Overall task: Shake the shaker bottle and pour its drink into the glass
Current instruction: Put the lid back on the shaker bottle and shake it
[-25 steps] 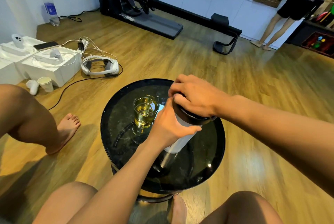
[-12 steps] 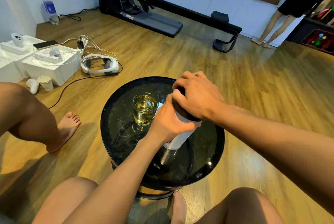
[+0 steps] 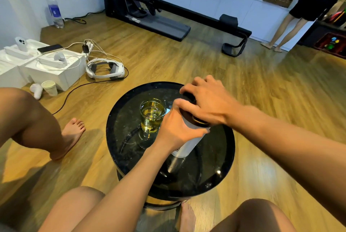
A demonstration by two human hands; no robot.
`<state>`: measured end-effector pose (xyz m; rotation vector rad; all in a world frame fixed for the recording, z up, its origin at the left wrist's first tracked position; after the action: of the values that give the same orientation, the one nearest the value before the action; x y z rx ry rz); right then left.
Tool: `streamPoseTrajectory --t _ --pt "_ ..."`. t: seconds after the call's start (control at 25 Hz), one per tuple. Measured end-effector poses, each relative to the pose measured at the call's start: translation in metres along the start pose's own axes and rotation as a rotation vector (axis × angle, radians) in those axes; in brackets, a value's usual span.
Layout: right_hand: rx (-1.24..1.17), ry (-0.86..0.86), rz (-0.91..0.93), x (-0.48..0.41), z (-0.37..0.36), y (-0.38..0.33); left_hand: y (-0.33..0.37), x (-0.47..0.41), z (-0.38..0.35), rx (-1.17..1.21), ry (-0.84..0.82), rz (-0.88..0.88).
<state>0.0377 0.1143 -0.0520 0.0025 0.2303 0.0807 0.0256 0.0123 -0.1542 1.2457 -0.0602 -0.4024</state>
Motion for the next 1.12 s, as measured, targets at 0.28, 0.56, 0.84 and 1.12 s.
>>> streamPoseTrajectory --t 0.28,0.56,0.84,1.12 --pt "0.088 0.046 -0.128 -0.006 -0.01 -0.001 -0.002 -0.002 -0.003 0.016 0.007 -0.01" --pt "0.132 0.074 -0.057 0.006 -0.008 0.001 -0.002 -0.001 -0.006 0.029 0.007 -0.058" --pt "0.103 -0.048 0.141 0.005 -0.004 0.003 -0.005 -0.003 -0.006 0.043 0.03 -0.062" --pt "0.015 -0.17 0.309 0.0 0.01 0.01 0.001 0.0 -0.006 0.008 0.003 -0.079"
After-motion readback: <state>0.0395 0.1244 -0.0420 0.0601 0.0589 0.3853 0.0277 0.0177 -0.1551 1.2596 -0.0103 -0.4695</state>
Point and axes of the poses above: each hand's wrist, its own x-axis away from the middle knuckle, its own z-axis out of the back of the hand, y = z × x, the point moved 2 cm from there along -x, towards the middle knuckle, and after that the axes turned 8 degrees about y, right-handed, at the moved point
